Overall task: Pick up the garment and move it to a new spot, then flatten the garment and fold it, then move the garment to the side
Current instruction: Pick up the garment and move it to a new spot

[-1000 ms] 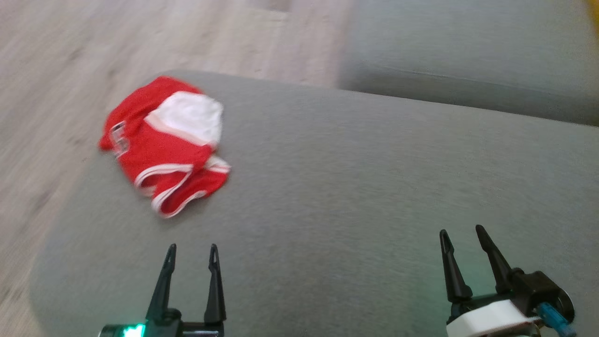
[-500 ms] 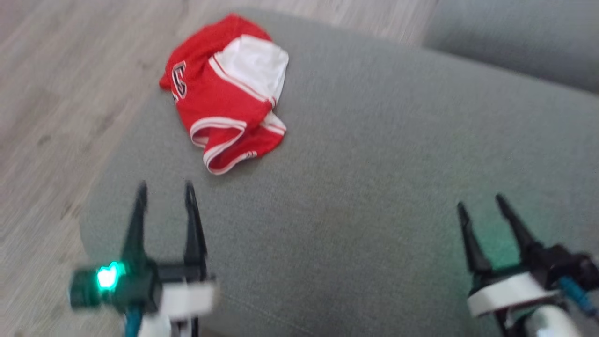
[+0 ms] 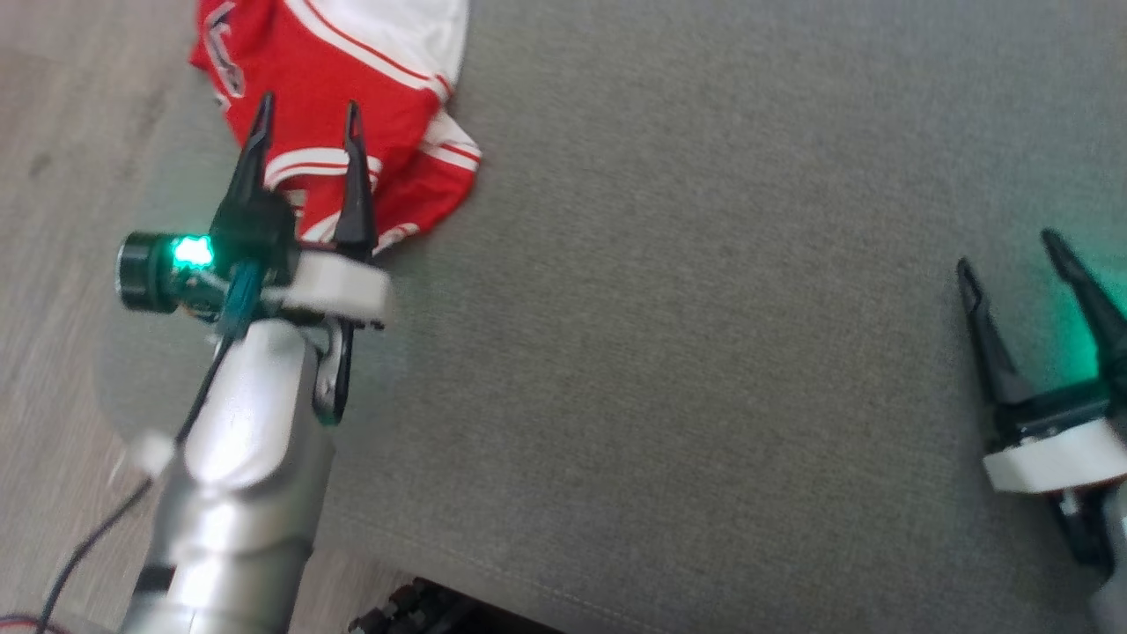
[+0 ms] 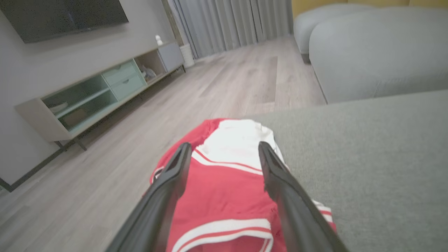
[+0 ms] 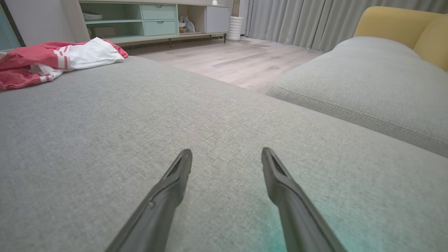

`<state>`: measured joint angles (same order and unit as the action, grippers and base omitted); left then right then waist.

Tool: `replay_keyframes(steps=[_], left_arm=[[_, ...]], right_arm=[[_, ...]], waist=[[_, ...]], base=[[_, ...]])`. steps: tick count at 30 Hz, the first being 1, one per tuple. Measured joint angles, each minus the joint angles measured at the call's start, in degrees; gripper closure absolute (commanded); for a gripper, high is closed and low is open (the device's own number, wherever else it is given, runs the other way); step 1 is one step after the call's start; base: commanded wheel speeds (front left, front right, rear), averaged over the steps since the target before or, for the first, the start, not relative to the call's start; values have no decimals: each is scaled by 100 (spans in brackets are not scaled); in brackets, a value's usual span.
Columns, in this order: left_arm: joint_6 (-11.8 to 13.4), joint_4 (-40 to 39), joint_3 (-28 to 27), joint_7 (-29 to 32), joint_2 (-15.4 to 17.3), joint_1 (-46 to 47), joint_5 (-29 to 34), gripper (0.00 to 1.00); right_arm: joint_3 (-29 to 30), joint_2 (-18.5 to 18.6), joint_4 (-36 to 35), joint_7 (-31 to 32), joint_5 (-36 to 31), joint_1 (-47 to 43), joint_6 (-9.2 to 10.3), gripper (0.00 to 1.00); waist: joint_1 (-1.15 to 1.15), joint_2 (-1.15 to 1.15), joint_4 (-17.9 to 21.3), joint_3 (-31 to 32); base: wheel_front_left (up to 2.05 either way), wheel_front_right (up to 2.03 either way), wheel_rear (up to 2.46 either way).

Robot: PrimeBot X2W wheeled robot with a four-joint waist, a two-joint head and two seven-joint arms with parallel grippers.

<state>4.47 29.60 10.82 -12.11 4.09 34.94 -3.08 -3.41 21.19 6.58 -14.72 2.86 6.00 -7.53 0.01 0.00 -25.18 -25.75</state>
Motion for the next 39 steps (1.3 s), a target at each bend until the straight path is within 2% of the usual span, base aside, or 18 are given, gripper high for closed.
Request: replay_keyframes(steps=[5,8,9,10,15,18,22,25,29,33,39], left_arm=[[109,1324,-8,609,-169,594,-97,0],[211,1851,-54,639,-194,765,-187,0],[211,1973,-79,579,-201,833,-223,55],[221,2071,-101,492,-202,909,-247,100],[267,2413,-120,-34,-199,1167,-253,100],[320,2359,-108,-165,-67,1180,-207,100],[308,1924,-38,-216,280,1221,-48,100],[200,1493,60,-218,549,1331,70,100],[-55,784,246,-102,893,1449,225,100],[-346,-26,471,285,1034,1480,310,100],[-676,-1055,597,944,1127,1528,191,100]], right_arm=[[33,205,-333,-42,1,52,0,0],[31,277,-494,-51,1,88,0,0],[30,288,-527,-52,1,107,0,0],[29,298,-547,-67,1,131,0,0],[-22,287,-460,-87,0,235,0,0],[-101,156,-205,-82,0,362,0,0],[-310,-233,100,-33,1,436,0,0],[-422,-591,215,-32,3,420,0,0],[-428,-957,252,-32,19,378,0,0],[-405,-1254,279,-32,20,149,0,0],[-390,-1492,335,-32,26,-169,0,0]], waist=[[-1,0,143,-357],[-2,0,210,-527],[-2,0,232,-572],[-2,0,252,-608],[-1,0,314,-556],[-1,0,367,-350],[-1,0,517,39],[-1,0,712,369],[-1,0,1150,773],[-2,0,1690,1149],[-2,0,2593,1651]], base=[[0,0,0],[0,0,0],[0,0,0],[0,0,0],[0,0,0],[0,0,0],[0,0,0],[0,0,0],[0,0,0],[0,0,0],[0,0,0]])
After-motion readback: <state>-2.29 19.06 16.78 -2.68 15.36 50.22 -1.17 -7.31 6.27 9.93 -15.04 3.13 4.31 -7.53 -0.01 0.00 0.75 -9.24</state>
